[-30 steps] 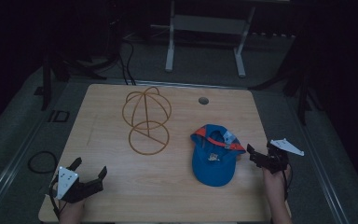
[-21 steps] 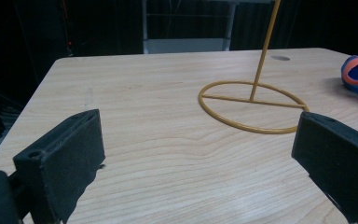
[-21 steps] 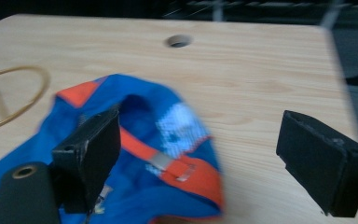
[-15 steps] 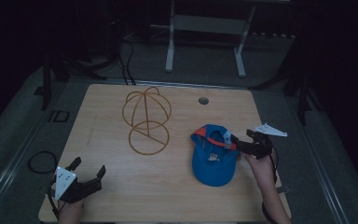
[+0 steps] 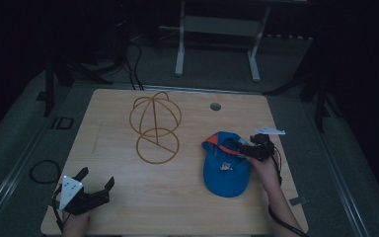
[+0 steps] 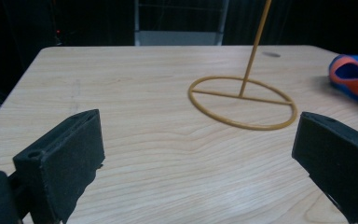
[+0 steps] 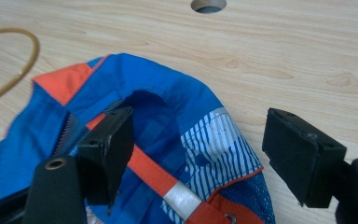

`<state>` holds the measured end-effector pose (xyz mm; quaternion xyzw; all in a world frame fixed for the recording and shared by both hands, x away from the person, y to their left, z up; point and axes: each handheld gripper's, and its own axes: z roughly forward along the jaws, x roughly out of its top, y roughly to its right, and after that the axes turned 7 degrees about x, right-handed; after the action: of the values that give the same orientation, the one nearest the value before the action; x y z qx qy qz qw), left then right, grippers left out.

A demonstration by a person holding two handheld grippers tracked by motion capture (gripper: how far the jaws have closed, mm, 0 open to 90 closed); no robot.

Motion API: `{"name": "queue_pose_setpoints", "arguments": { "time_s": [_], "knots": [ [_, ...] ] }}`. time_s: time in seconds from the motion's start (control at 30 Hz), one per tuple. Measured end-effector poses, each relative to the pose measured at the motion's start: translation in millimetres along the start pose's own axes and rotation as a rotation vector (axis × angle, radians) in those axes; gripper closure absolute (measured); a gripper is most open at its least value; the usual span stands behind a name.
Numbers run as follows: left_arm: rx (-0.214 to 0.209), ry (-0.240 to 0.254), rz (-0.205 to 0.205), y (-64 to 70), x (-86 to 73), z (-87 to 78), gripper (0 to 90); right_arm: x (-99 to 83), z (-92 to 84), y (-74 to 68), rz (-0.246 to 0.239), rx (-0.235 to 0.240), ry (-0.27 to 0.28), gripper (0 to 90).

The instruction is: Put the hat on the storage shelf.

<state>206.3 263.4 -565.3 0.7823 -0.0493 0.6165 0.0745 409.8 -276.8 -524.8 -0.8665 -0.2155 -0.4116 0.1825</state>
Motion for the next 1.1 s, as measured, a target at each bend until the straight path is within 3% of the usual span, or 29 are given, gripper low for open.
{"name": "queue_pose_setpoints", "arguments": {
  "time_s": [0.13,0.33,0.53,0.7,0.77,0.83,0.9,0.93,0.97,1.0,1.1],
  "knots": [
    [-0.029,0.024,-0.018,0.9,0.6,-1.2,2.2,-1.5,8.7,1.3,-0.004,-0.008,-0.024,24.8],
    [-0.028,0.005,0.036,3.0,-0.5,0.4,2.3,-6.3,24.1,3.1,0.004,-0.014,-0.072,28.4],
    [-0.044,0.030,0.024,2.6,-0.8,0.4,2.4,-11.6,32.6,-1.6,-0.038,-0.046,-0.105,30.4],
    [-0.050,0.021,0.015,2.3,-0.7,0.5,2.4,-17.0,39.4,-5.6,-0.068,-0.068,-0.128,35.2],
    [-0.055,0.008,0.001,1.7,-0.5,1.0,2.4,-17.1,38.8,-5.6,-0.060,-0.057,-0.130,43.0],
    [-0.064,-0.008,-0.013,0.7,-0.5,1.5,4.0,-16.5,37.2,-7.4,-0.074,-0.045,-0.135,58.0],
    [-0.060,-0.027,-0.021,0.6,-0.3,1.7,4.0,-16.2,37.0,-8.5,-0.086,-0.037,-0.137,63.4],
    [-0.055,-0.039,-0.021,0.8,0.2,1.7,4.1,-15.4,37.2,-11.1,-0.109,-0.025,-0.146,74.8],
    [-0.043,-0.050,-0.016,1.3,0.8,1.5,4.1,-15.4,37.2,-11.1,-0.109,-0.025,-0.146,74.8],
    [-0.049,-0.072,-0.015,2.2,2.9,0.9,4.1,-14.8,37.5,-15.0,-0.140,-0.025,-0.158,82.9],
    [-0.061,-0.080,-0.004,3.9,4.6,0.1,4.2,-14.9,38.2,-18.4,-0.173,-0.035,-0.166,86.5]
  ]
}}
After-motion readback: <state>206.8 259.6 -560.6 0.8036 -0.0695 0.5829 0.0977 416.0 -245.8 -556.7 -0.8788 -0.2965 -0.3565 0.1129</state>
